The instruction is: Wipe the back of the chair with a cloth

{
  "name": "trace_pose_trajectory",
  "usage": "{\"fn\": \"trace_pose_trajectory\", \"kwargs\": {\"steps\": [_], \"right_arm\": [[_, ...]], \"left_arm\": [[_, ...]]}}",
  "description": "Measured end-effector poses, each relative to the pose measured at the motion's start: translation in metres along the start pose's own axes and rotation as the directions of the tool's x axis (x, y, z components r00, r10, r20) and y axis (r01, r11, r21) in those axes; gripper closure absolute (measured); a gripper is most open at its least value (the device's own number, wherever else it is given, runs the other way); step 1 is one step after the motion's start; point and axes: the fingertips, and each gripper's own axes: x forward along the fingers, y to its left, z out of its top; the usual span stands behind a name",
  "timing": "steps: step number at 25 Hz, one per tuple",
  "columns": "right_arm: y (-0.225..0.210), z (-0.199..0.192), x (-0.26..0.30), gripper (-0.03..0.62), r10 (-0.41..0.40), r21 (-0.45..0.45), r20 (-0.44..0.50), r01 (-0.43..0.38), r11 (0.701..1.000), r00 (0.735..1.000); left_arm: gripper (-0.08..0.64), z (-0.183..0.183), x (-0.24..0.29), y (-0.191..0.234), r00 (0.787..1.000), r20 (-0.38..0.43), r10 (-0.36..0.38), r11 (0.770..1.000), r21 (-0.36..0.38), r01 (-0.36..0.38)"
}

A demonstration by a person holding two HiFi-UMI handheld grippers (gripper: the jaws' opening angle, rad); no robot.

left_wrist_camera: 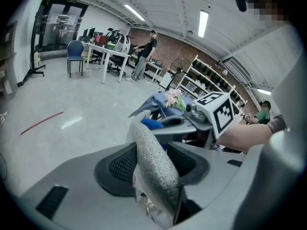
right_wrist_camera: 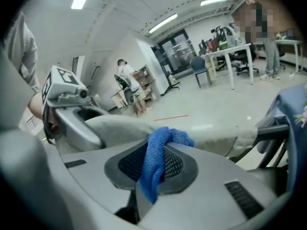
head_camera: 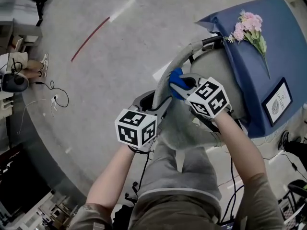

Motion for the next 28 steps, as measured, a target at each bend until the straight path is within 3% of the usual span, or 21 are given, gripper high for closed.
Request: {"fn": "trace_pose_trajectory", "kwargs": {"steps": [4, 9, 11, 13, 16, 22, 26, 28], "right_arm": [[-0.046, 0.033, -0.008, 0.528, -0.161, 0.103, 0.154, 0.146, 0.984, 0.975], [-0.024, 0.022, 0.002, 0.526, -0.142, 0.131, 0.155, 0.122, 0.984, 0.978], [0.000, 0.008, 0.001, 0.526, -0.090, 0.131, 0.127, 0.073, 0.989, 0.988], [0.035, -0.013, -0.002, 0.526, 0.016, 0.123, 0.068, -0.024, 0.992, 0.998], [0.089, -0.050, -0.013, 0.528, 0.153, 0.060, -0.033, -0.151, 0.987, 0.988], [0.159, -0.091, -0.063, 0.528, 0.325, 0.024, -0.164, -0.326, 0.945, 0.931], [0.185, -0.094, -0.088, 0.528, 0.410, -0.012, -0.241, -0.425, 0.905, 0.880], [0.188, -0.091, -0.091, 0.528, 0.423, -0.027, -0.251, -0.444, 0.896, 0.870]], "left_arm": [[0.345, 0.000, -0.002, 0.000, 1.000, 0.001, 0.000, 1.000, -0.005, 0.000], [0.345, 0.000, -0.001, 0.002, 1.000, 0.005, 0.009, 1.000, -0.011, -0.009], [0.345, 0.000, -0.003, 0.002, 1.000, -0.002, 0.011, 1.000, -0.010, -0.011], [0.345, 0.000, -0.005, 0.003, 1.000, -0.006, 0.013, 1.000, -0.021, -0.013], [0.347, 0.000, -0.008, 0.004, 1.000, 0.000, 0.012, 0.998, -0.056, -0.012], [0.347, -0.003, -0.014, 0.001, 1.000, -0.012, 0.012, 0.999, -0.051, -0.013], [0.347, -0.006, -0.019, -0.002, 1.000, -0.026, 0.015, 0.999, -0.039, -0.016], [0.347, -0.007, -0.021, -0.003, 0.999, -0.033, 0.014, 0.999, -0.029, -0.015]]}}
